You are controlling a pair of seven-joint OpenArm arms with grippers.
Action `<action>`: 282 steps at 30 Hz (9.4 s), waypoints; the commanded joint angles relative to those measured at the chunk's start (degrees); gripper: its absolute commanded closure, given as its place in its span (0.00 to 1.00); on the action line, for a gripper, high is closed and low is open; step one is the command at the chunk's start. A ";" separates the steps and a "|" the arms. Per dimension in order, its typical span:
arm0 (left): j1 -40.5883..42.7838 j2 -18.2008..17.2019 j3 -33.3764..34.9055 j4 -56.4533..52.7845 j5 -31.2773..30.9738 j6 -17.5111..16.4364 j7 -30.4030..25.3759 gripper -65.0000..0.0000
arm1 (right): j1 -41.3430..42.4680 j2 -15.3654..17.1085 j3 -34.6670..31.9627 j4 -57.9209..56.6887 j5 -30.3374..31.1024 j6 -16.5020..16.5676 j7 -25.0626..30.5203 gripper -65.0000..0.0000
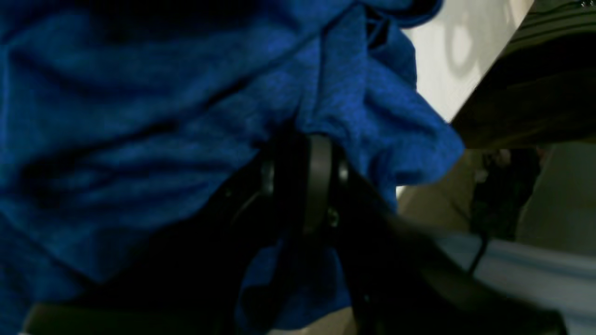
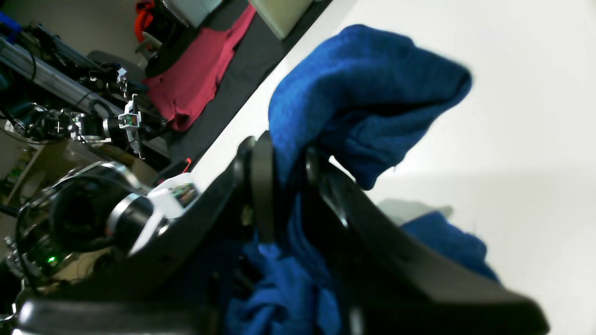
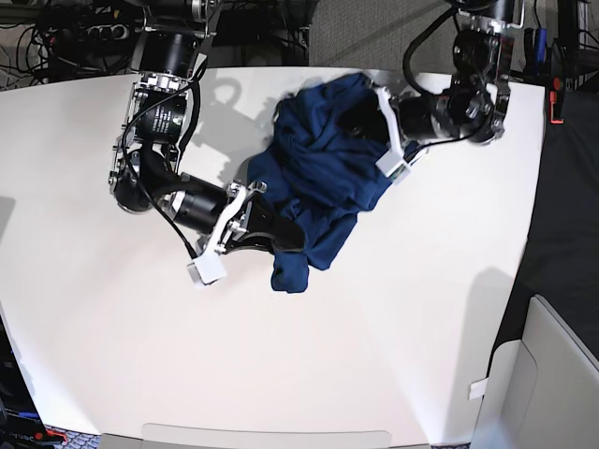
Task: Fold the T-shirt properly
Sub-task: 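Grasp the shirt end with the right gripper and lift it toward the left gripper, then lay the lifted end onto the bundle with the right gripper, then grasp opposite corners of the bundle with both grippers, then lift the bundle corner with the left gripper and pull it toward the right gripper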
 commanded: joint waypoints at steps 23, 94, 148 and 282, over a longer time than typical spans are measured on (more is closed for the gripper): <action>-10.17 3.34 -13.76 -3.43 1.22 0.33 0.97 0.90 | 12.10 -2.58 -28.17 -11.89 -5.46 0.32 -1.37 0.95; 0.91 6.42 -22.11 10.20 1.48 0.41 2.73 0.90 | 8.05 22.72 -38.54 1.12 -15.22 0.32 -3.83 0.81; 10.40 -4.75 -17.63 17.94 1.57 5.07 -0.52 0.57 | 11.04 10.68 -20.61 -2.84 -14.16 0.32 -1.72 0.81; 18.66 -2.29 -0.93 25.85 62.94 8.41 -14.15 0.83 | 20.89 2.50 -28.17 -12.24 -27.44 0.32 3.20 0.81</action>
